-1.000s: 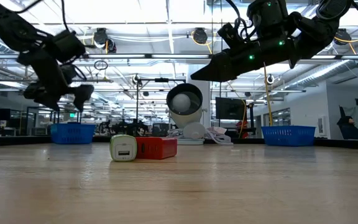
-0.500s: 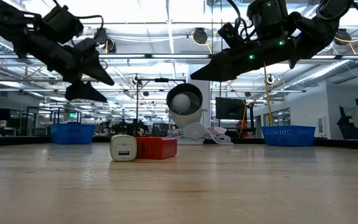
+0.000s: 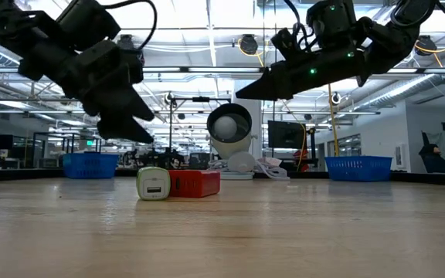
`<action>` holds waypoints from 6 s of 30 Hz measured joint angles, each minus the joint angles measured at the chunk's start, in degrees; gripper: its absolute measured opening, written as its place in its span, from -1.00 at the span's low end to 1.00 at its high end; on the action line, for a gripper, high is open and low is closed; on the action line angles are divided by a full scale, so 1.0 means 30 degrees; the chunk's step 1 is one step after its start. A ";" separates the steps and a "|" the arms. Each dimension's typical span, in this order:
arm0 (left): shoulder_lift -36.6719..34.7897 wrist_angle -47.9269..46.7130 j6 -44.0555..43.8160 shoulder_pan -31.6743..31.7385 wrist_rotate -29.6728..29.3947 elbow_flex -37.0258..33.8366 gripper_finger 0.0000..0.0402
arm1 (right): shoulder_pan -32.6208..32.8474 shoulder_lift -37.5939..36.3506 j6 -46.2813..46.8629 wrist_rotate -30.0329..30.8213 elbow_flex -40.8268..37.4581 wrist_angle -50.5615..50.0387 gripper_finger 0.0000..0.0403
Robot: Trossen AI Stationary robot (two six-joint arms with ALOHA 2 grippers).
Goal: Pick & Place Office items
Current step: Put the green charger adapter into the right blue bin
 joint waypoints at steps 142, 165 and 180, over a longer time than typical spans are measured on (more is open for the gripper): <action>0.4995 0.5700 0.3807 -0.2926 -0.3590 0.7490 -0.18 | 0.6222 0.0495 -1.3983 -0.1472 0.0627 0.2861 0.38; 0.5382 0.5400 0.3509 -0.2547 -0.3377 0.8028 -0.15 | 0.6215 0.0502 -1.3649 -0.1407 0.0627 0.2833 -0.29; 0.3317 0.4280 0.8195 -0.2678 -0.3632 0.8021 0.28 | 0.6246 0.0503 -1.0613 -0.0027 0.0605 0.1331 -0.29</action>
